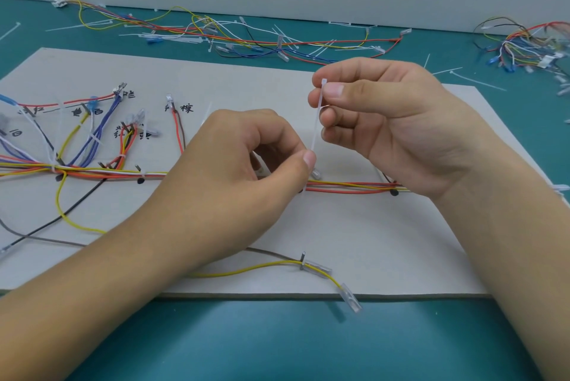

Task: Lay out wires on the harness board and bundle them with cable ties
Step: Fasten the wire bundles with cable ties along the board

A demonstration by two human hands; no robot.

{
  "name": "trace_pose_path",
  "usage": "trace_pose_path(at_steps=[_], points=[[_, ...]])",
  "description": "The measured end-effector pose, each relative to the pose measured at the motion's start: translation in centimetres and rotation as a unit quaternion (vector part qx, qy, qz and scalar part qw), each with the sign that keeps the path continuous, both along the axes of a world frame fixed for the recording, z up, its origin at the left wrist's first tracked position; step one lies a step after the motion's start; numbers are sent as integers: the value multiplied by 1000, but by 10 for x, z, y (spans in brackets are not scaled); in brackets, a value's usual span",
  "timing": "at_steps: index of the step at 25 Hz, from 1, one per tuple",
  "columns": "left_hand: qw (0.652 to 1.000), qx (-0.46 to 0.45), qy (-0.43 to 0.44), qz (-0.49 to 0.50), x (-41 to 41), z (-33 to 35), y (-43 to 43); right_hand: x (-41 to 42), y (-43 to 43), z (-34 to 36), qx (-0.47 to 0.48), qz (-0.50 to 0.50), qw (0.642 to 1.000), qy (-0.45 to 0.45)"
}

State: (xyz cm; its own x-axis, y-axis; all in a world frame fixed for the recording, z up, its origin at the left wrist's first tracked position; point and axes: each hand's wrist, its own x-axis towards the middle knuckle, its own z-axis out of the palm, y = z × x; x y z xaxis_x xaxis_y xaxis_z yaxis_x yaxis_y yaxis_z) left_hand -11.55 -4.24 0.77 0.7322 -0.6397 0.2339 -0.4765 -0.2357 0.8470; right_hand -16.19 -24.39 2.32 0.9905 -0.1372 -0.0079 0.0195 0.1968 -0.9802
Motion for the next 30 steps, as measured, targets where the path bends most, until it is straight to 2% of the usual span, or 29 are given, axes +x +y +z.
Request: trace_pose_path(at_steps=[9, 12, 17, 20, 25, 30], points=[[999, 19, -36, 6, 3, -2, 0, 1, 1, -1, -48, -5, 999, 20], [994, 68, -83, 1, 13, 0, 7, 1, 3, 0, -41, -31, 998, 30], [974, 177, -131, -48, 24, 6, 17, 4, 4, 1, -26, -136, 989, 49], [969, 196, -144, -52, 23, 5, 14, 6, 8, 1, -83, -185, 979, 36], [955, 234, -177, -46, 21, 4, 6, 8, 22, -2, -221, -210, 952, -6], [934, 287, -211, -29, 15, 2, 3, 12, 34, -12, -318, -132, 938, -31]])
